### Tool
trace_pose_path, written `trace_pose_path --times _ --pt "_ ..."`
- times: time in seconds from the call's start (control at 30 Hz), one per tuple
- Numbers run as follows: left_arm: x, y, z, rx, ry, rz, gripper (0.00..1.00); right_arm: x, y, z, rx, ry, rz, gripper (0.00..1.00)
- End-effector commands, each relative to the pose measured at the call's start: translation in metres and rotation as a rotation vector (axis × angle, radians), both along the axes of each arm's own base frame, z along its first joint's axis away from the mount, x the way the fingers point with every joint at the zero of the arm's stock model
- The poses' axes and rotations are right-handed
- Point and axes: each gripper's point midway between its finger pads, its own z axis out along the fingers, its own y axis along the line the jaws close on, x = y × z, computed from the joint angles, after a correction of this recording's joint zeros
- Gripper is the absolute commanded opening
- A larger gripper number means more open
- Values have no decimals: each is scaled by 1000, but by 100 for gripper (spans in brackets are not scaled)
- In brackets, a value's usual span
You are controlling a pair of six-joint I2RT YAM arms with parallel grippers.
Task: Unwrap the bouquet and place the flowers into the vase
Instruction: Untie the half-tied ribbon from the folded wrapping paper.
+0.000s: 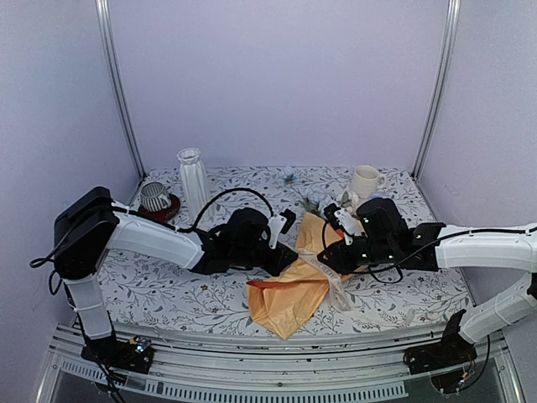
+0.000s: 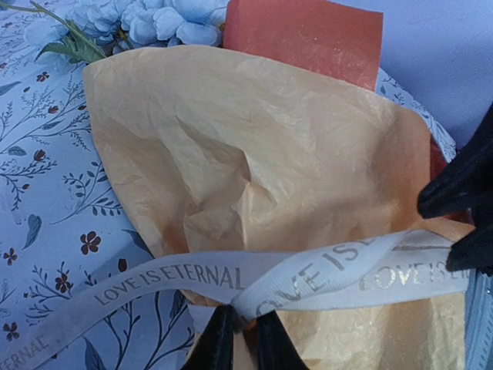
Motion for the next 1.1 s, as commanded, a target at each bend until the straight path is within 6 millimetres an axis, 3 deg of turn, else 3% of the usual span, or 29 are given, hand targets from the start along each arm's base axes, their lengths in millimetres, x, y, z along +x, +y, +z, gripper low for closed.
trace_pose_path --times 0.0,0.4,0.87,1.07 --pt "3 2 20 -40 -38 -12 13 1 13 -1 2 6 39 27" --pt "2 0 21 -41 -37 -16 13 -4 14 -18 -24 47 57 27" --pt "2 1 20 -38 -37 -17 13 2 7 16 25 -41 24 28" --pt "2 1 20 -38 -38 -17 13 0 10 8 2 -15 44 28"
